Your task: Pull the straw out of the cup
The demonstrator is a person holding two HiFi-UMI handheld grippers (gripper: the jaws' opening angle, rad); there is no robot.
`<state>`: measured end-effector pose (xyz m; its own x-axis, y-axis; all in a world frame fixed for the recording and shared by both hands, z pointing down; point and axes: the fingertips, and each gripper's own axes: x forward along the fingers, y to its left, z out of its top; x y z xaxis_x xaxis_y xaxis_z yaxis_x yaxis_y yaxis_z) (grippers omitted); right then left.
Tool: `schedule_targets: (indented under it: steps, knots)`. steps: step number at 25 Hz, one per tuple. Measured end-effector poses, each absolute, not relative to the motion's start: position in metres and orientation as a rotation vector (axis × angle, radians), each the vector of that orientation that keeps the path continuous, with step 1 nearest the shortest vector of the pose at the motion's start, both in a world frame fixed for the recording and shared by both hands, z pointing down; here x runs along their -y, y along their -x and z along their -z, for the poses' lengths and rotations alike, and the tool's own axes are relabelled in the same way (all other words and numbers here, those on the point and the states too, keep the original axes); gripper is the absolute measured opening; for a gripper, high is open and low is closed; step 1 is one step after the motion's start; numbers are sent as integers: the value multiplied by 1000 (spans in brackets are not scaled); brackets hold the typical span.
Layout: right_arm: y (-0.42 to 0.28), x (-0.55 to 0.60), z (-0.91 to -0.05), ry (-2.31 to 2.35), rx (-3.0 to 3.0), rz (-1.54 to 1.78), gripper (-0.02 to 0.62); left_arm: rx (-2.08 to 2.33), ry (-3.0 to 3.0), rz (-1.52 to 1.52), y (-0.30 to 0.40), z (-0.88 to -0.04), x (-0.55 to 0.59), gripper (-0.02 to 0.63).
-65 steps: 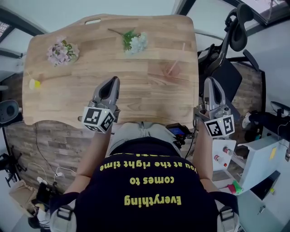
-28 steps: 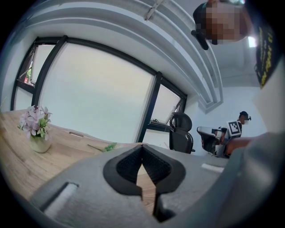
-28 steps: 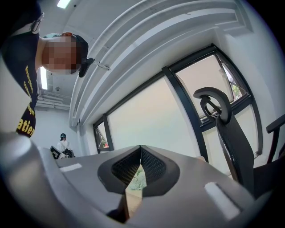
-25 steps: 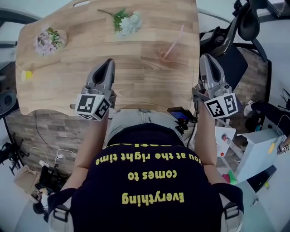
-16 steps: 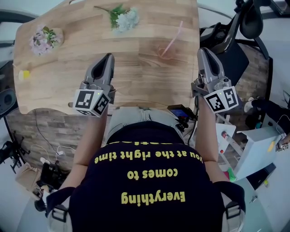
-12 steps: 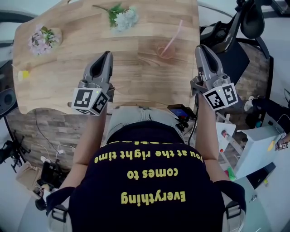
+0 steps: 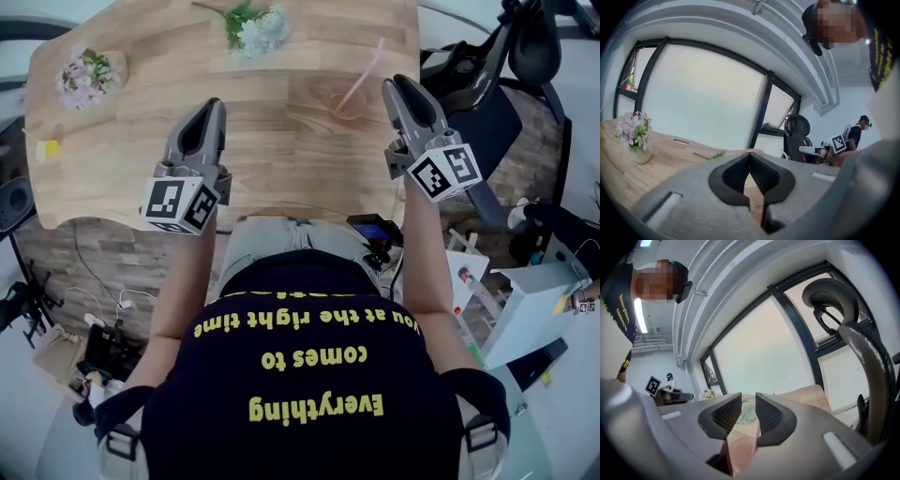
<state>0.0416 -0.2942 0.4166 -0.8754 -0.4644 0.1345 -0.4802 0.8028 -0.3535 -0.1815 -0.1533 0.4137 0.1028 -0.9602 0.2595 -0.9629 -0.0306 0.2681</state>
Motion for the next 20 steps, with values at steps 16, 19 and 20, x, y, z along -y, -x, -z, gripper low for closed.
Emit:
schedule_targets:
  steps: [16, 19, 20]
  knots:
    - [-19, 302, -492, -739, 2783, -663, 124, 1877, -1993, -24, 186, -420, 147, 2]
    - [-16, 303, -500, -738, 2768, -677, 123, 1876, -1989, -24, 186, -421, 146, 2]
    - [-16, 303, -502, -737, 2766, -680, 121, 1876, -1988, -23, 186, -422, 146, 2]
